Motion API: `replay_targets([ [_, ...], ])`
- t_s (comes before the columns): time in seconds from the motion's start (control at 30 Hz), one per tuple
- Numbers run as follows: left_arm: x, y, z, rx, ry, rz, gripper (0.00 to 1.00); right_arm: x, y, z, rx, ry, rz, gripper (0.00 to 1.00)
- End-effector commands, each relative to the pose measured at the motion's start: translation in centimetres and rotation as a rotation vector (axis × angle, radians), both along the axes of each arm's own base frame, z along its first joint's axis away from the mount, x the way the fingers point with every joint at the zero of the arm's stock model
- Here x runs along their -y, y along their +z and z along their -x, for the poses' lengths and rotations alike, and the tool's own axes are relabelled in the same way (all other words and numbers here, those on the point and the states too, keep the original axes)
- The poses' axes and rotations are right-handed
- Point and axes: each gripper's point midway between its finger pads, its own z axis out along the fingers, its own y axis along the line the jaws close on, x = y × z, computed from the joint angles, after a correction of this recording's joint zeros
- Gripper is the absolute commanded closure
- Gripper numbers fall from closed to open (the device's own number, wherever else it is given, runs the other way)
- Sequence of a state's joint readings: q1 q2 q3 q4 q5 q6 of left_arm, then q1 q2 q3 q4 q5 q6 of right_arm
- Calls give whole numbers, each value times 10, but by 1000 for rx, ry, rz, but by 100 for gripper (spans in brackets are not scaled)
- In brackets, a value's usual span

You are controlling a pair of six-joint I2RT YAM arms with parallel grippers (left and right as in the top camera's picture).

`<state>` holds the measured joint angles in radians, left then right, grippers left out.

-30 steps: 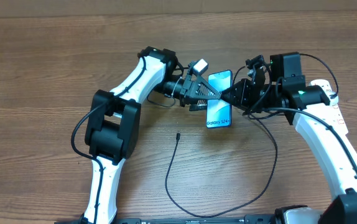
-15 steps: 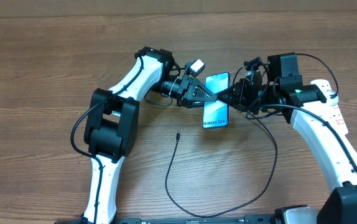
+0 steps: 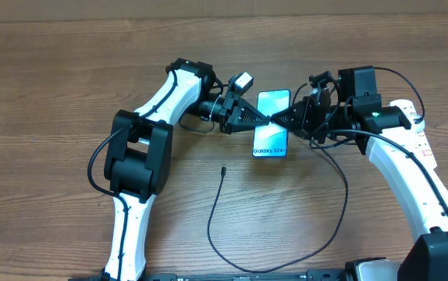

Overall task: Plug charger to phone and switch on socket
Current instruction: 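Grasp the phone's other side with the left gripper, holding it between both, then lift the phone with both grippers and rotate it toward the power strip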

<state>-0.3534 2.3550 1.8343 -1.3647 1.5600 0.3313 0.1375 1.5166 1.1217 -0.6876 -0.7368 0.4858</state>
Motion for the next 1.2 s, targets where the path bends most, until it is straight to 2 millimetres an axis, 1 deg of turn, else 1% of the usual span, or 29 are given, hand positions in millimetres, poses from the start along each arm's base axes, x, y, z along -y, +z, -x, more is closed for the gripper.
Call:
replay_targets([
  [0.0, 4, 12, 0, 19, -3, 29, 96, 7, -19, 4, -30, -31, 87, 87],
  [0.13, 4, 12, 0, -1, -3, 22, 96, 8, -25, 7, -40, -31, 103, 84],
  [0.37, 4, 12, 0, -1, -3, 22, 94, 10, -43, 17, -76, -30, 111, 84],
  [0.53, 5, 12, -1, 10, -3, 26, 92, 10, -45, 18, -66, -15, 114, 84],
  [0.57, 5, 12, -1, 11, -3, 25, 91, 10, -45, 18, -66, -15, 114, 85],
  [0.63, 5, 12, -1, 14, -3, 27, 89, 10, -45, 18, -67, -15, 113, 96],
  [0.67, 5, 12, -1, 14, -3, 27, 88, 10, -45, 18, -67, -15, 113, 96],
  [0.73, 5, 12, -1, 14, -3, 27, 80, 10, -46, 18, -67, -15, 114, 96],
  [0.8, 5, 12, -1, 14, -4, 27, 68, 10, -46, 19, -67, -15, 114, 96],
  [0.83, 5, 12, -1, 14, -3, 27, 65, 10, -46, 19, -67, -15, 114, 96],
  [0.93, 5, 12, -1, 11, -3, 26, 64, 10, -47, 19, -68, -15, 114, 96],
  [0.97, 5, 12, -1, 4, -3, 24, 60, 10, -47, 19, -68, -15, 115, 96],
  [1.03, 5, 12, -2, -23, -2, 14, 43, 10, -51, 21, -72, -15, 115, 96],
  [1.1, 4, 12, -4, -11, 1, 19, 37, 10, -56, 23, -78, -15, 114, 96],
  [1.17, 4, 15, -5, 0, 2, 23, 36, 7, -60, 27, -86, -5, 107, 96],
])
